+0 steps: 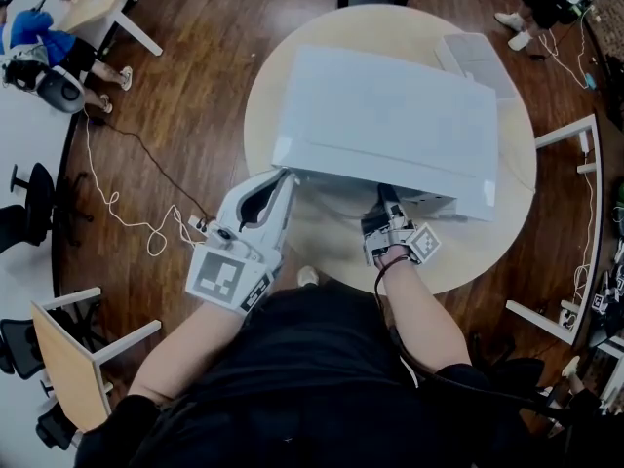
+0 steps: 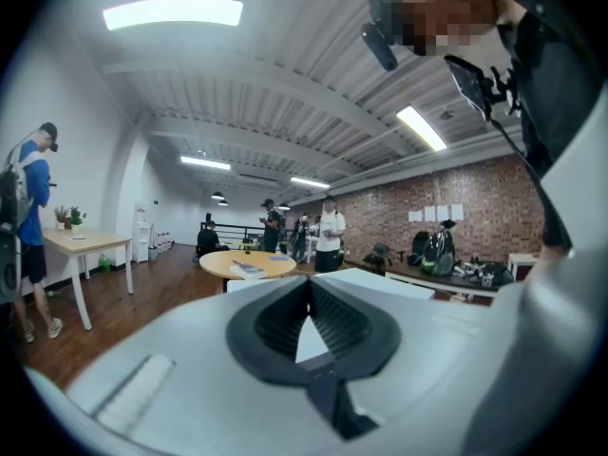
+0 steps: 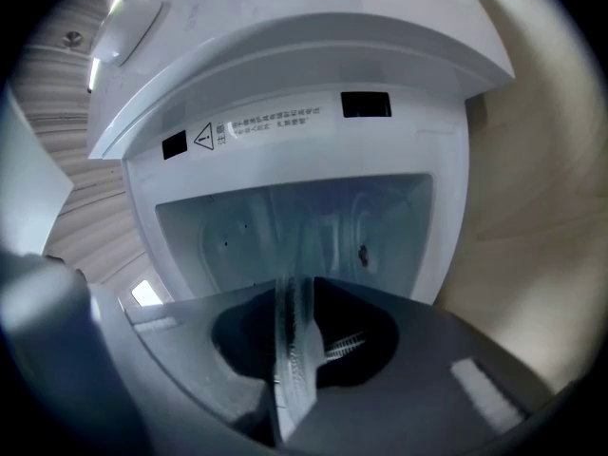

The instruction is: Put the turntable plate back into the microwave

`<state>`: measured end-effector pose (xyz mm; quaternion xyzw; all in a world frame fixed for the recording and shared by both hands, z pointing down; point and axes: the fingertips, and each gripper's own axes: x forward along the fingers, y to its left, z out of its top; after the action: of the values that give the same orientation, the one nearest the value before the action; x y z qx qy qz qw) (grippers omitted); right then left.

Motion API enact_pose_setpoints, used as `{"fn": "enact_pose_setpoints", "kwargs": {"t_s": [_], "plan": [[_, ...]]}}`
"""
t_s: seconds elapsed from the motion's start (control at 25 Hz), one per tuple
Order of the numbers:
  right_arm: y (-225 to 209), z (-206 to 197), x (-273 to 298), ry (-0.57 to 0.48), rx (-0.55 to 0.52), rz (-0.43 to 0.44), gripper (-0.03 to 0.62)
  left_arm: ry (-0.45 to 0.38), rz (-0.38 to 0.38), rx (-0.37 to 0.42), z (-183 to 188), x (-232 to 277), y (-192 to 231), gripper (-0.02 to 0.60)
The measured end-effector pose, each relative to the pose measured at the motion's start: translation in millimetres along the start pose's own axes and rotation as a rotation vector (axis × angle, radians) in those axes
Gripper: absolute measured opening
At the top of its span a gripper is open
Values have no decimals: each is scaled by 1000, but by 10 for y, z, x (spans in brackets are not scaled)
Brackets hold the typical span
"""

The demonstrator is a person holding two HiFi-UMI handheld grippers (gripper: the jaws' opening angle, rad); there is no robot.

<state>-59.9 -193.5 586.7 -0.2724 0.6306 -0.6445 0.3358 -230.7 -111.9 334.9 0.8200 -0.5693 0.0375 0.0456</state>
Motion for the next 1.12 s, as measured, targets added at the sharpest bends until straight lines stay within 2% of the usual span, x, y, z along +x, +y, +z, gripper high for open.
{"fn": "enact_pose_setpoints", "kwargs": {"t_s": [0.52,1.12], "plan": [[-69,78,148,-16,9,-12,40,3,36,4,11,2,8,2],[-212,227,258,-73,-12,-75,40,12,83,-6,-29,-67,59,2]]}}
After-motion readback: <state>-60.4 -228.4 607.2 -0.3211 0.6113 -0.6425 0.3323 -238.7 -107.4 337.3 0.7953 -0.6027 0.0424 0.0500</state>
